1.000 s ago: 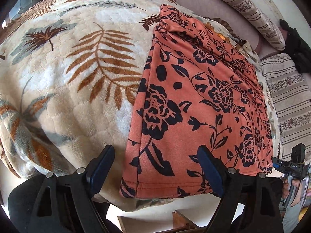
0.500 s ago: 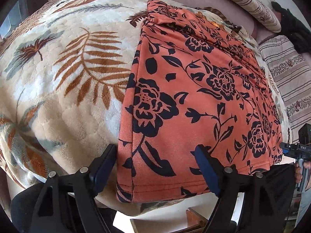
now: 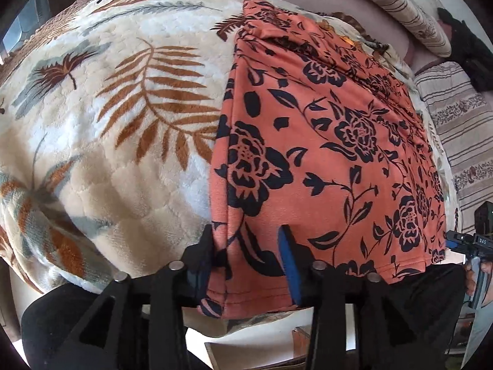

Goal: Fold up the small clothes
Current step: 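Grasp the folded edge with the left tool while the right tool grasps it too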

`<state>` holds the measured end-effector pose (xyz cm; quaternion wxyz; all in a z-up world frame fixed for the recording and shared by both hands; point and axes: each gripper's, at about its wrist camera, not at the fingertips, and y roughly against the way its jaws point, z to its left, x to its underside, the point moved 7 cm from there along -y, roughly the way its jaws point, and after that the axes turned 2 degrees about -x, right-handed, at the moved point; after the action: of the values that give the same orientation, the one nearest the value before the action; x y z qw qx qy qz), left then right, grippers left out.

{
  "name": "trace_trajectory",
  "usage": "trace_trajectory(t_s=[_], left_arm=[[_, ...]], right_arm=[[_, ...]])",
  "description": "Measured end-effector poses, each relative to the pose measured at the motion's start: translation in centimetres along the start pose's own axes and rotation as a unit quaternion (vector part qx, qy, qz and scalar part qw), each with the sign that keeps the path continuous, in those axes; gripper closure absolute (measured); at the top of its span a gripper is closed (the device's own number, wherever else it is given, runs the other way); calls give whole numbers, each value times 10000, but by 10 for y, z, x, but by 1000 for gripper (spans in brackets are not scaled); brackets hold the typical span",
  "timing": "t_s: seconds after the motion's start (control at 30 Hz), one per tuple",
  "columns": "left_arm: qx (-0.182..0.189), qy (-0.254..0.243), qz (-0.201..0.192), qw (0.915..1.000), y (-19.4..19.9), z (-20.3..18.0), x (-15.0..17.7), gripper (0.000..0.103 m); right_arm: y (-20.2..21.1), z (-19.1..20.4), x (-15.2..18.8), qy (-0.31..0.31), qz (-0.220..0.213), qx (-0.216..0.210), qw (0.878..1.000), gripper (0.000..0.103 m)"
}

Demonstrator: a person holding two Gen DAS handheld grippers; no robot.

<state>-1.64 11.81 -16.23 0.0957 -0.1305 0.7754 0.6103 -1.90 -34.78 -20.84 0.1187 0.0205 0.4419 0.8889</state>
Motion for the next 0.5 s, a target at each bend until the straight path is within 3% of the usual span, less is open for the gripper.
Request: trace_trajectory(t_s=[0.07,0.1,0.13,0.17,0.27,0.37,0.43,0.5], left_arm=[[-67,-142,-30,9999,0,-5,1,50],[-100,-210,-29,9997,0,-6,1,73],[-169,-263,2,9995,-1,-6,1,97],[-60,-251,5,9997,1,-6,0,97],[162,-243,-298,9991,26,-8,-10,97],[395,-132,-559,9976,46,-8,-21,97],[291,-55,-340,9990,31,-2,-21,97],[93,13,208,9997,0,6,-8,97]], right_arm=[[-3,1,1,55,-73,7,10000,23],[-2,2,1,113,-84,13,9999,25],[-1,2,1,176,-66,97,9998,51],[0,-1,1,165,-14,200,9997,97],[18,2,-1,162,-193,98,9996,97],[41,13,-8,97,-517,-268,9983,97],[36,10,-9,39,-457,-263,9986,97],[15,-2,-7,-96,-140,-138,9998,97]])
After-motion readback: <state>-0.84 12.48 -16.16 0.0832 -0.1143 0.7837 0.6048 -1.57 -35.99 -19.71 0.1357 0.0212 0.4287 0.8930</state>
